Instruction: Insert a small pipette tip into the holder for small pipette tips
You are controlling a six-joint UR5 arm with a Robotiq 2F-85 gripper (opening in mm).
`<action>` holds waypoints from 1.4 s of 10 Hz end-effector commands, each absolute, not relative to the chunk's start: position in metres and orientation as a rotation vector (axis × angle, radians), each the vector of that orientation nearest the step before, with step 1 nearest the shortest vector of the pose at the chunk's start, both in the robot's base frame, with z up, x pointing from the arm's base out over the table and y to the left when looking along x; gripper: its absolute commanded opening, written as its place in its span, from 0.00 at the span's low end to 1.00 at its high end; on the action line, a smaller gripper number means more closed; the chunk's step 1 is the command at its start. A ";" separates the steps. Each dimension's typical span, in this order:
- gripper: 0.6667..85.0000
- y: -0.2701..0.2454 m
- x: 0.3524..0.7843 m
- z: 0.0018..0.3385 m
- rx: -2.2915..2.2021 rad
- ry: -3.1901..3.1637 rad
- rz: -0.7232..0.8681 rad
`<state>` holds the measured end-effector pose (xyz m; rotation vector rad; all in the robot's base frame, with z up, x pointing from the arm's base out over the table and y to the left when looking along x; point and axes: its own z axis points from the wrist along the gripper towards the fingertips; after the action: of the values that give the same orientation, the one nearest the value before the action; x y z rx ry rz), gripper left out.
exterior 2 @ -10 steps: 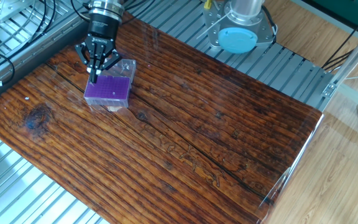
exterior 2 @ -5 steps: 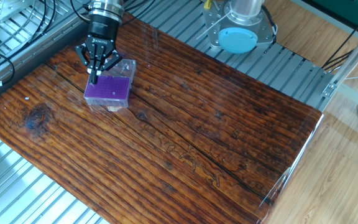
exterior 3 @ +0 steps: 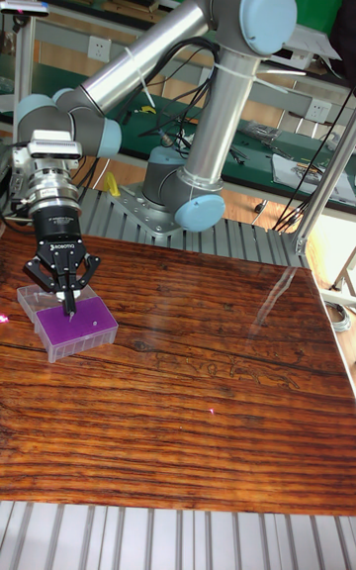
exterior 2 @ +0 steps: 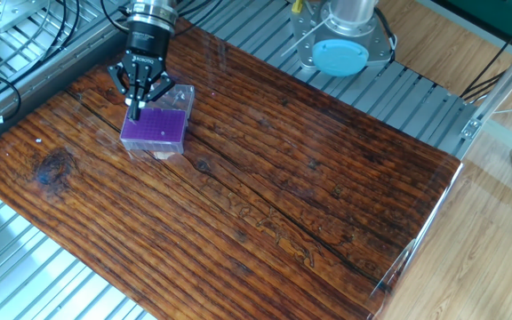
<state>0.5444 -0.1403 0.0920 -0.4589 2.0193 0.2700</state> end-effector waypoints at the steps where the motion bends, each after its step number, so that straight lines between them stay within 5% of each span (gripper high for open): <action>1: 0.00 -0.152 0.547 0.092 -0.397 2.036 0.257; 5: 0.00 -0.154 0.523 0.098 -0.396 2.004 0.309; 14: 0.00 -0.148 0.542 0.087 -0.389 1.967 0.291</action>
<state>0.5379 -0.1454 0.0861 -0.4039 1.9811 0.2993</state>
